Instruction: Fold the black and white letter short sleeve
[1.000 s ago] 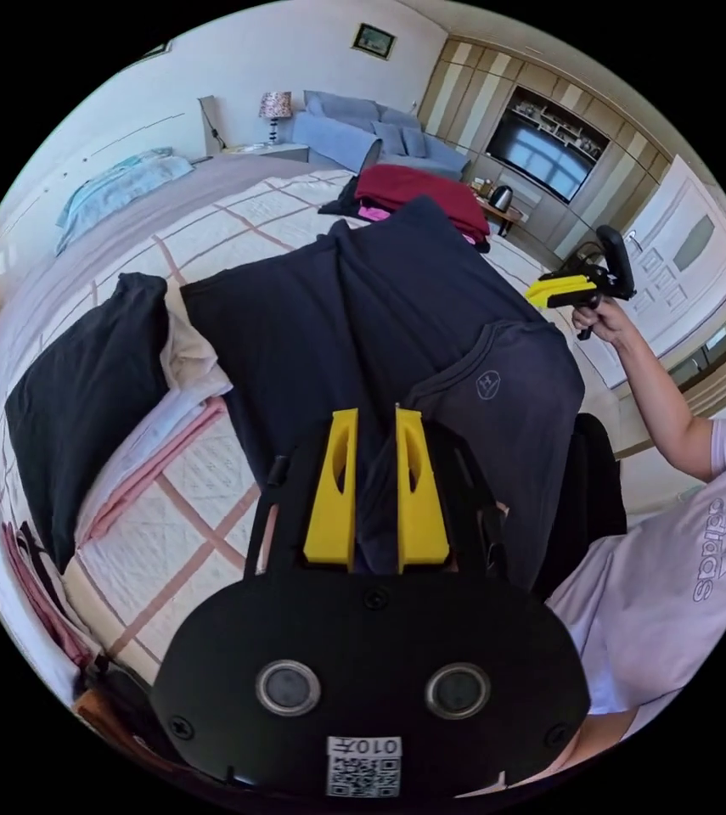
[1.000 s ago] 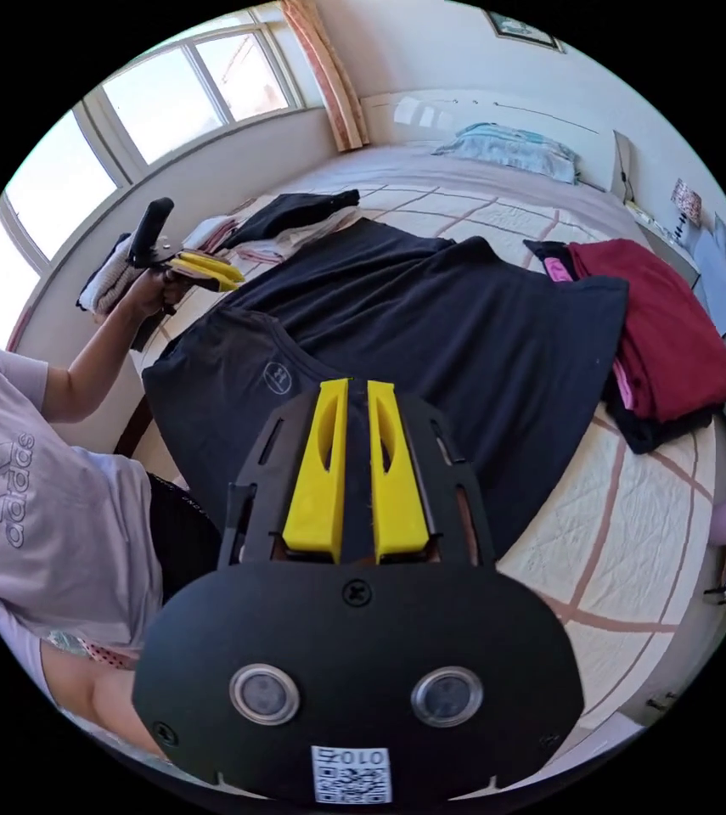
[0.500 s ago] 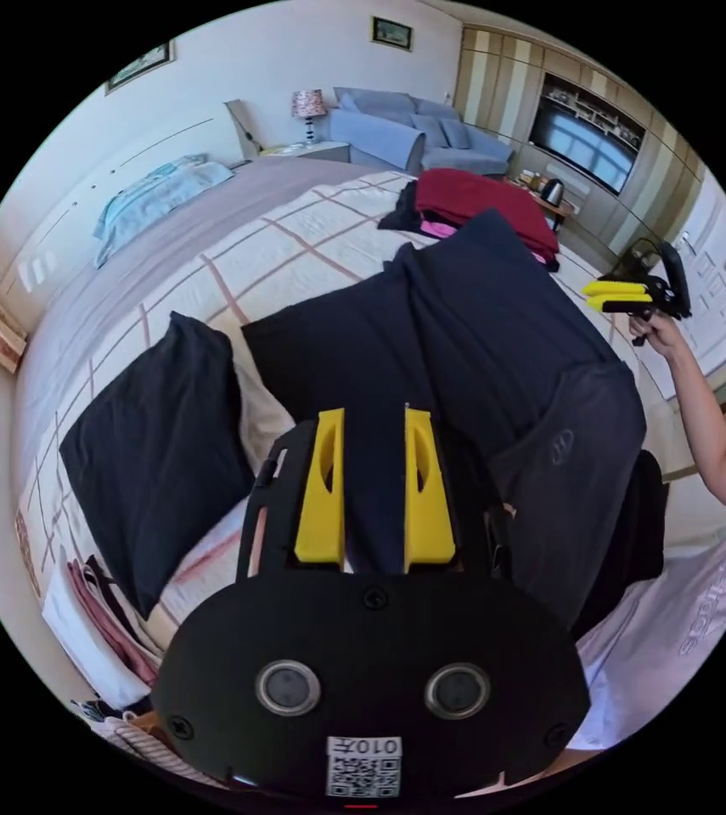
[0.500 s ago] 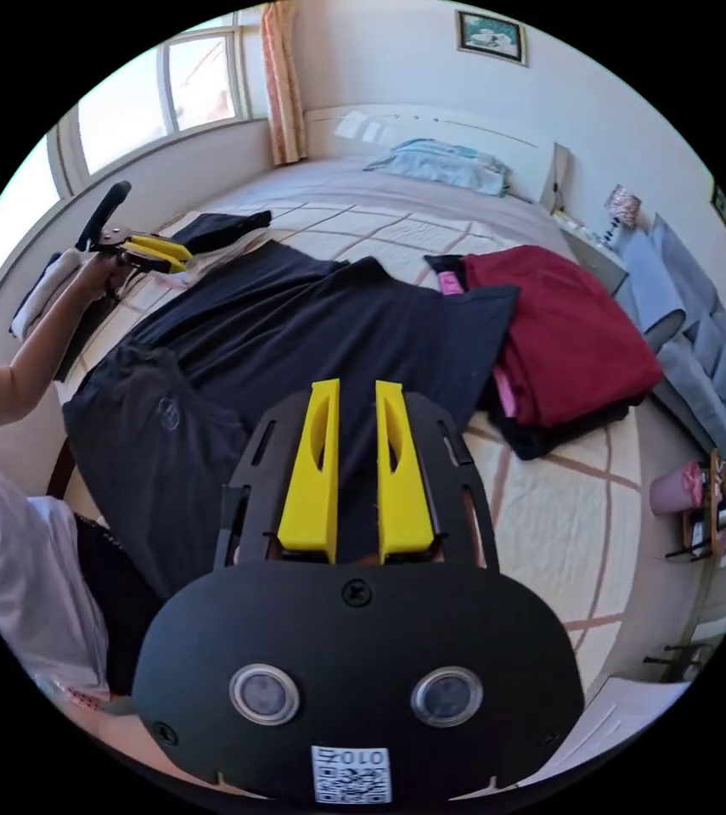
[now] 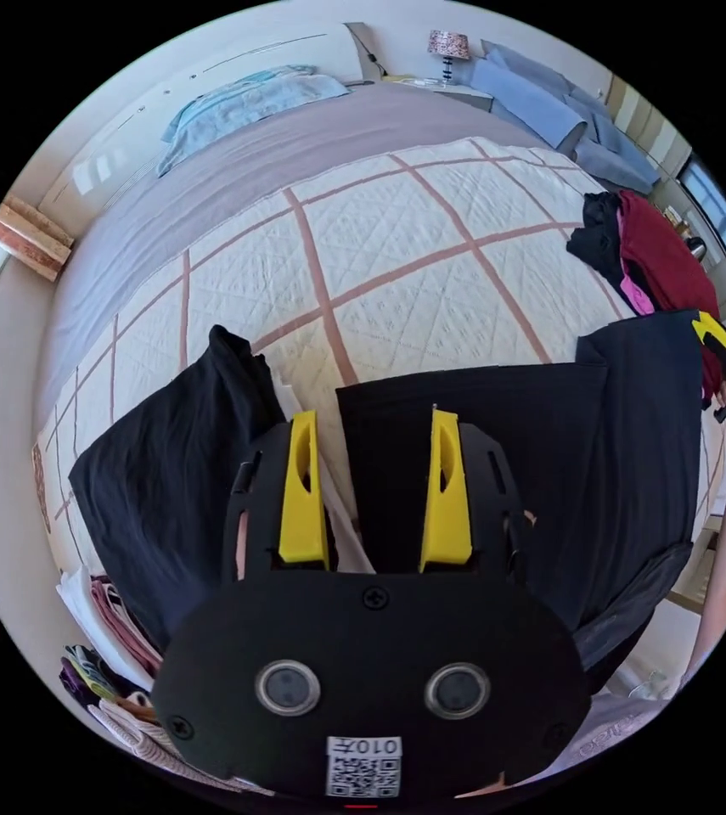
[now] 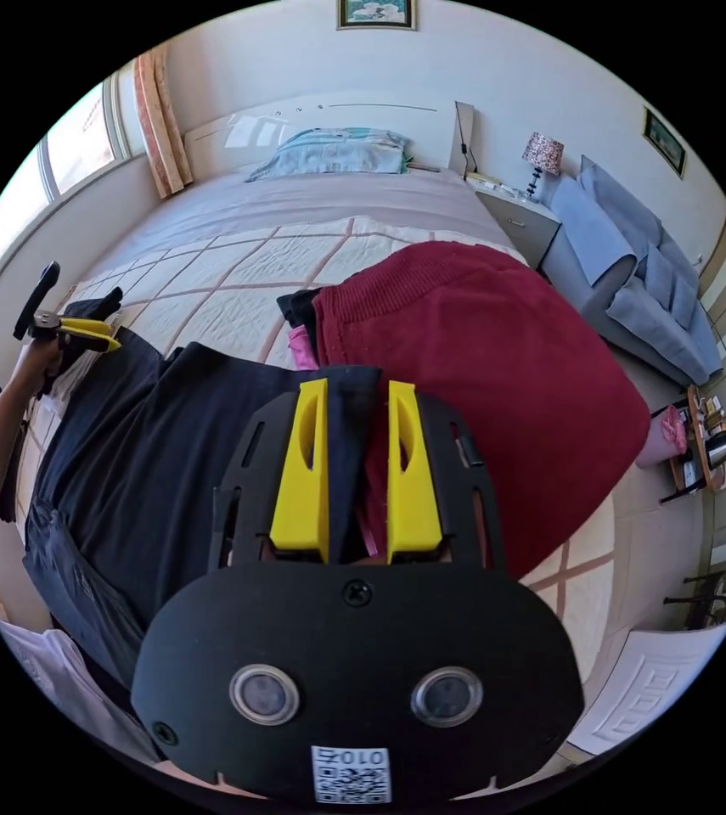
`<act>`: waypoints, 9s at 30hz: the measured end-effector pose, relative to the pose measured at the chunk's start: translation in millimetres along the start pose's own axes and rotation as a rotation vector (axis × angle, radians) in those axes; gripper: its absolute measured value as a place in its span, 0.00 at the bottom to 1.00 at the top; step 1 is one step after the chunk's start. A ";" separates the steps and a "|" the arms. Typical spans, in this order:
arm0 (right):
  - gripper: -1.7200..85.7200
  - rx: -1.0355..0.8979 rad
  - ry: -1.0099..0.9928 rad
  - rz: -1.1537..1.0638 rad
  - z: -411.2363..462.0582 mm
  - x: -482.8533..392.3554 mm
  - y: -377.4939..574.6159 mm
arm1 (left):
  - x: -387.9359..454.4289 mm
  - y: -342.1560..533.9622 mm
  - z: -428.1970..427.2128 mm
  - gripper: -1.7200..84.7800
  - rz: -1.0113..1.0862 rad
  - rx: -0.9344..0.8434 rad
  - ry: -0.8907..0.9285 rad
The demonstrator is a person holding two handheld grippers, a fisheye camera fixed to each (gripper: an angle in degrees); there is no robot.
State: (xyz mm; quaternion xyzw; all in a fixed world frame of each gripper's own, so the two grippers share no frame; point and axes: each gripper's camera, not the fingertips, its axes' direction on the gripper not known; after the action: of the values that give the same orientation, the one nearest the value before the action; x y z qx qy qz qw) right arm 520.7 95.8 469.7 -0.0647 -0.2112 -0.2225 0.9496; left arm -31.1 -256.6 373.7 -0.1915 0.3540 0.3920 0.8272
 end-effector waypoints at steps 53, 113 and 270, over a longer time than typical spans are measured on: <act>0.06 -0.010 -0.443 -0.443 -233.0 -3.6 440.0 | -39.8 539.0 -17.5 0.02 0.956 0.497 0.330; 0.14 -0.039 -0.280 0.199 -181.0 100.8 337.6 | -137.2 430.5 168.6 0.12 -0.082 0.281 0.435; 0.14 0.123 -0.378 -0.602 161.8 -496.5 559.3 | -149.6 692.8 293.8 0.13 -0.171 0.246 0.868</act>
State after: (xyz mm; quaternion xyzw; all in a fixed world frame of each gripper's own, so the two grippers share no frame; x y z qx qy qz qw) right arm 309.0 826.4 386.2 0.0179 -0.4056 -0.4632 0.7878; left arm -512.5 270.4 655.1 -0.2669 0.6945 0.1607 0.6485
